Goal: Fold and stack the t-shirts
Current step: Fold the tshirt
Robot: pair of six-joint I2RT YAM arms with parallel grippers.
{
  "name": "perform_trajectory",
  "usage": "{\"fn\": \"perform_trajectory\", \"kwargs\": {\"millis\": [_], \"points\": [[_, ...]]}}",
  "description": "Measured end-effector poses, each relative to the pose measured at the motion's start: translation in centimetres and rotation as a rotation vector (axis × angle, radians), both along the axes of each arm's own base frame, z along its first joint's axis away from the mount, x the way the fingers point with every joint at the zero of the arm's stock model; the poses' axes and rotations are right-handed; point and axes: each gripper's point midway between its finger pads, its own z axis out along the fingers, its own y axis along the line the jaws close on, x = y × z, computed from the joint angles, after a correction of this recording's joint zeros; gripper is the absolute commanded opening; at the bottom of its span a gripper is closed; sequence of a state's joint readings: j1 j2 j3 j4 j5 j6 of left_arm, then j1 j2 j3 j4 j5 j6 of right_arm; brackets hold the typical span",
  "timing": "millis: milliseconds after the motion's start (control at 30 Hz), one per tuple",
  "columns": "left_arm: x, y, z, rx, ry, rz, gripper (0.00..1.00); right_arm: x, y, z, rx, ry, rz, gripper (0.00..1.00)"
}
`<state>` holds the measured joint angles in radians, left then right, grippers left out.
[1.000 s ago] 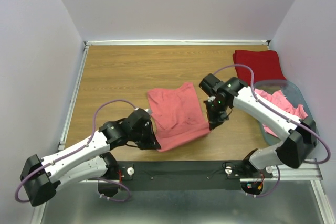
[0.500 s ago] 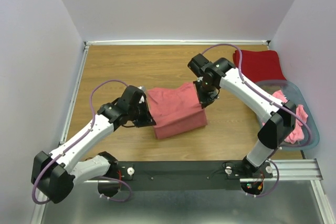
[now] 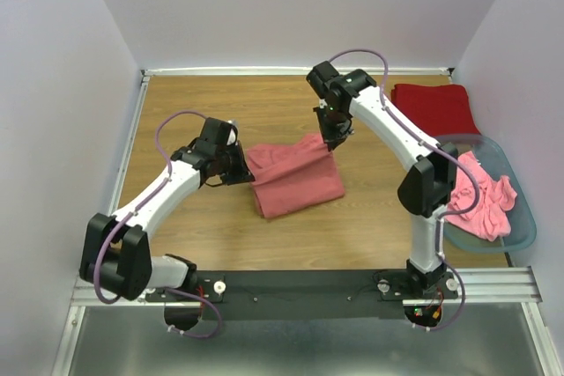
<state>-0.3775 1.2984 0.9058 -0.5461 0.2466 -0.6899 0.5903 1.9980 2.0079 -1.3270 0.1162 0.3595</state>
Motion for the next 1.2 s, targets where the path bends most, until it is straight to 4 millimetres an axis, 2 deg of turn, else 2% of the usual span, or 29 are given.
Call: {"fn": "perform_trajectory", "kwargs": {"millis": [167, 267, 500, 600, 767, 967, 1067, 1200], "points": [[2.8, 0.4, -0.8, 0.013, -0.016, 0.010, 0.00, 2.5, 0.1, -1.7, -0.018, 0.010, 0.012, 0.01], [4.2, 0.4, -1.9, 0.019, -0.016, 0.006, 0.00, 3.8, 0.0, -2.9, -0.026, 0.012, 0.016, 0.01], [5.8, 0.6, -5.0, 0.034, 0.019, 0.010, 0.00, 5.9, 0.5, -6.0, -0.026, 0.003, 0.024, 0.01], [6.3, 0.8, -5.8, 0.039, 0.028, 0.016, 0.00, 6.0, 0.5, -7.2, -0.030, 0.010, 0.023, 0.01], [7.5, 0.7, -5.1, 0.039, -0.010, 0.016, 0.00, 6.2, 0.0, -9.3, -0.030, 0.015, 0.001, 0.01], [8.3, 0.5, -4.6, 0.033, -0.047, 0.011, 0.00, 5.6, -0.9, -11.8, -0.037, 0.041, -0.039, 0.01], [8.5, 0.5, -4.5, 0.033, -0.056, 0.008, 0.02, 5.4, -1.0, -11.9, -0.030, 0.033, -0.051, 0.01], [8.8, 0.5, -4.4, 0.033, -0.073, 0.002, 0.05, 5.8, -1.0, -10.6, -0.014, -0.013, -0.073, 0.06]]}}
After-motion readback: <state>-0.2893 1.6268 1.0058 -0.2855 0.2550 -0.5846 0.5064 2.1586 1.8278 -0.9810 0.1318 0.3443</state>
